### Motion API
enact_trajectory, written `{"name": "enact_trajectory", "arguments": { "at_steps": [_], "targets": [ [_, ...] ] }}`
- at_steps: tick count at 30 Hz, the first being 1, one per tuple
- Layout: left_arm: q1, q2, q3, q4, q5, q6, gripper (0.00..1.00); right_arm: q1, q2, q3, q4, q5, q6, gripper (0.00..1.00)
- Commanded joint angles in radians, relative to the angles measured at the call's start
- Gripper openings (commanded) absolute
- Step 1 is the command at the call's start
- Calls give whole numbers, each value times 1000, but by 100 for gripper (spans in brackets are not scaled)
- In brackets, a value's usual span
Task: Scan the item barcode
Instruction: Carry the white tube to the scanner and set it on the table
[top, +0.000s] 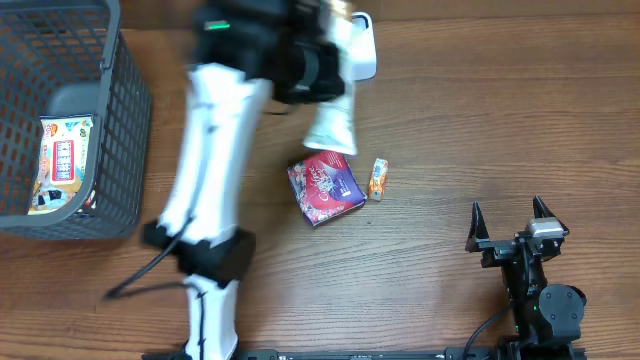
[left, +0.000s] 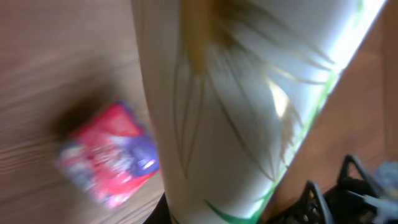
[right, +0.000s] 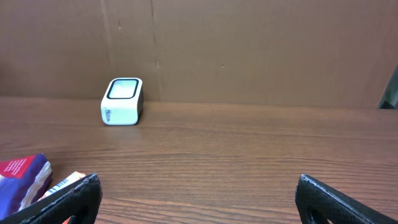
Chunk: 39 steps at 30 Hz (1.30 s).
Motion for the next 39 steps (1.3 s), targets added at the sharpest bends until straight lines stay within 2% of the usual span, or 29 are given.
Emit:
{"name": "enact_trajectory", "arguments": {
  "at_steps": [1, 7, 16, 20, 22, 24, 28, 36, 39],
  "targets": [
    [-103, 121, -11, 42, 14, -58, 4, 1, -10, -10, 6, 5, -2, 100],
    [-225, 319, -11, 136, 18, -101, 4, 2, -10, -10, 6, 5, -2, 100],
    [-258, 466, -12, 187, 7, -177, 5, 2, -10, -10, 6, 5, -2, 100],
    [-246, 470, -11, 194, -21, -165, 33, 1, -10, -10, 6, 5, -2, 100],
    [-234, 470, -5, 193, -5, -147, 62, 2, -10, -10, 6, 5, -2, 100],
    [-214, 470, 9, 190, 45, -114, 70, 1, -10, -10, 6, 5, -2, 100],
    [-147, 468, 120, 149, 143, -93, 71, 2, -10, -10, 6, 5, -2, 100],
    [-23, 435, 503, 7, 146, -3, 64, 2, -10, -10, 6, 5, -2, 100],
    [38, 336, 503, 7, 131, 8, 63, 2, -10, -10, 6, 5, -2, 100]
  ]
}}
